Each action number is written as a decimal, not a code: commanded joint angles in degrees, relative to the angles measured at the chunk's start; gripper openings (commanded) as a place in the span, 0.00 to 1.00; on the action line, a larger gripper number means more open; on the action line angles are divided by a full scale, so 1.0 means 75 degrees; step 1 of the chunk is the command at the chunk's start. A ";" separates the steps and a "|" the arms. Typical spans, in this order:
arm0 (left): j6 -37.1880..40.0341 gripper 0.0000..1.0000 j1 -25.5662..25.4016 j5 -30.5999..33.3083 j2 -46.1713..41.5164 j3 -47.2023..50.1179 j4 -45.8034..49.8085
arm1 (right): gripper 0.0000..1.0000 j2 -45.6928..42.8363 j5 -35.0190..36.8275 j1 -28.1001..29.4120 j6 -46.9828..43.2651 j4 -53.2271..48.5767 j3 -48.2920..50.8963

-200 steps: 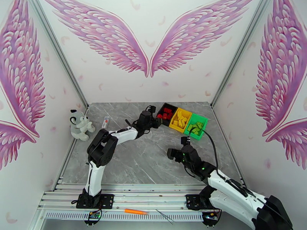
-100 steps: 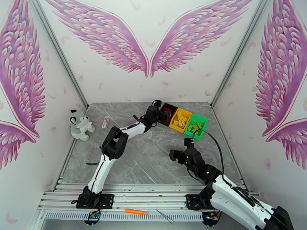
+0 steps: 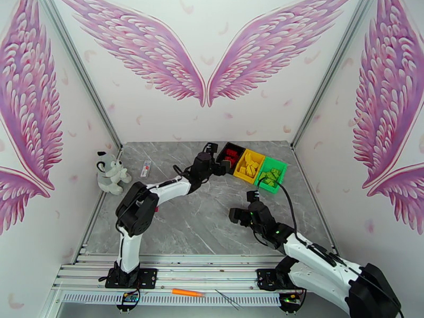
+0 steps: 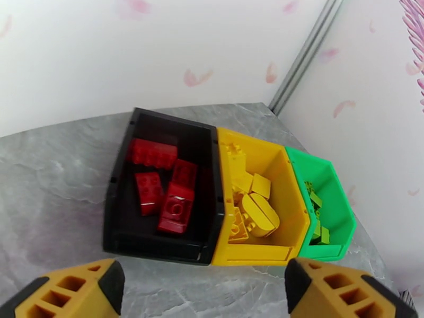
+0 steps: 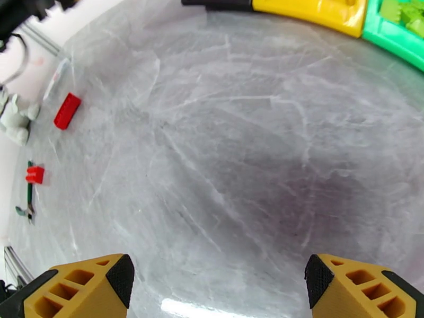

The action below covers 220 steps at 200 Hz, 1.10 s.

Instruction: Sort the legos into containers by color

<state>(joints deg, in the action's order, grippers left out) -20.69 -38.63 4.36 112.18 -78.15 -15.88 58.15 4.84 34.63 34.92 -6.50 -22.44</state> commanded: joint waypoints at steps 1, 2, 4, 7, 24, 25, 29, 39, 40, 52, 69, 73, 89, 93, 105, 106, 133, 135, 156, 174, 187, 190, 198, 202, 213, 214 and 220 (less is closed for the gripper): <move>0.0350 0.90 0.0096 0.1337 -0.0697 0.0985 0.0564 | 0.90 0.0620 -0.0561 0.0156 -0.0158 0.0700 -0.0434; 0.0347 0.90 0.0098 0.1374 -0.0726 0.1027 0.0573 | 0.90 0.0620 -0.0561 0.0156 -0.0158 0.0700 -0.0434; 0.0339 0.91 0.0108 0.1472 -0.0774 0.1096 0.0603 | 0.89 0.0705 -0.0572 0.0189 -0.0165 0.0742 -0.0460; 0.0329 0.91 0.0111 0.1563 -0.0843 0.1226 0.0645 | 0.89 0.0771 -0.0580 0.0205 -0.0172 0.0771 -0.0488; 0.0195 0.94 0.0232 0.1993 -0.1265 0.1949 0.0749 | 0.89 0.1252 -0.0636 0.0392 -0.0198 0.0974 -0.0656; 0.0182 0.94 0.0242 0.2018 -0.1291 0.2001 0.0754 | 0.89 0.1279 -0.0641 0.0401 -0.0200 0.0991 -0.0666; 0.0124 0.95 0.0287 0.2084 -0.1373 0.2169 0.0770 | 0.89 0.1392 -0.0661 0.0437 -0.0202 0.1026 -0.0712; -0.0018 0.99 0.0395 0.2272 -0.1598 0.2554 0.0844 | 0.89 0.1653 -0.0724 0.0550 -0.0234 0.1126 -0.0846; -0.0030 0.99 0.0412 0.2275 -0.1610 0.2579 0.0854 | 0.89 0.1678 -0.0731 0.0562 -0.0242 0.1137 -0.0855; -0.0194 0.99 0.0557 0.2399 -0.1832 0.2987 0.0905 | 0.89 0.1966 -0.0846 0.0700 -0.0306 0.1244 -0.1013; -0.0418 0.99 0.0788 0.2440 -0.2036 0.3367 0.1095 | 0.91 0.2364 -0.1032 0.0919 -0.0434 0.1365 -0.1294; -0.0443 0.99 0.0834 0.2474 -0.2062 0.3434 0.1150 | 0.91 0.2473 -0.1063 0.0984 -0.0475 0.1371 -0.1360; -0.0580 0.99 0.0979 0.2654 -0.2151 0.3683 0.1347 | 0.91 0.2810 -0.1125 0.1221 -0.0572 0.1359 -0.1647; -0.0609 0.99 0.1022 0.2676 -0.2176 0.3767 0.1357 | 0.92 0.2893 -0.1125 0.1276 -0.0587 0.1359 -0.1706; -0.0715 0.99 0.1165 0.2649 -0.2225 0.3951 0.1375 | 0.92 0.3076 -0.1126 0.1397 -0.0593 0.1399 -0.1821; -0.0719 0.99 0.1183 0.2639 -0.2228 0.3969 0.1383 | 0.92 0.3087 -0.1132 0.1401 -0.0591 0.1409 -0.1823; -0.0821 0.99 0.1545 0.2417 -0.2199 0.4223 0.1423 | 0.92 0.3338 -0.1211 0.1462 -0.0499 0.1495 -0.1953; -0.0826 0.99 0.1572 0.2383 -0.2194 0.4233 0.1425 | 0.92 0.3343 -0.1209 0.1464 -0.0490 0.1493 -0.1962; -0.0836 0.99 0.1853 0.2045 -0.1974 0.4262 0.1368 | 0.92 0.3322 -0.1212 0.1470 -0.0464 0.1477 -0.1965; -0.0794 0.99 0.1985 0.1866 -0.1713 0.4167 0.1341 | 0.92 0.3266 -0.1200 0.1471 -0.0456 0.1446 -0.1975; -0.0736 0.99 0.2048 0.1697 -0.1479 0.4021 0.1353 | 0.92 0.3217 -0.1191 0.1480 -0.0438 0.1415 -0.1966; -0.0718 0.99 0.2056 0.1655 -0.1426 0.3985 0.1355 | 0.92 0.3198 -0.1191 0.1487 -0.0437 0.1398 -0.1966; -0.0679 0.99 0.2075 0.1551 -0.1287 0.3901 0.1348 | 0.92 0.3170 -0.1163 0.1485 -0.0425 0.1376 -0.1954; -0.0659 0.99 0.2069 0.1502 -0.1216 0.3856 0.1348 | 0.92 0.3139 -0.1142 0.1478 -0.0431 0.1362 -0.1941; -0.0587 0.97 0.2070 0.1364 -0.1015 0.3719 0.1358 | 0.92 0.3079 -0.1087 0.1492 -0.0426 0.1336 -0.1907; -0.0572 0.97 0.2075 0.1352 -0.1002 0.3706 0.1357 | 0.92 0.3077 -0.1089 0.1490 -0.0426 0.1330 -0.1907; -0.0541 0.96 0.2073 0.1305 -0.0899 0.3635 0.1397 | 0.92 0.3035 -0.1050 0.1477 -0.0423 0.1313 -0.1882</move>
<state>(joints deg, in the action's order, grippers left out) -25.78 -23.24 17.47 102.65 -47.83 -6.09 82.76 -3.29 45.19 31.68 3.77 -35.73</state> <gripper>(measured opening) 0.978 0.923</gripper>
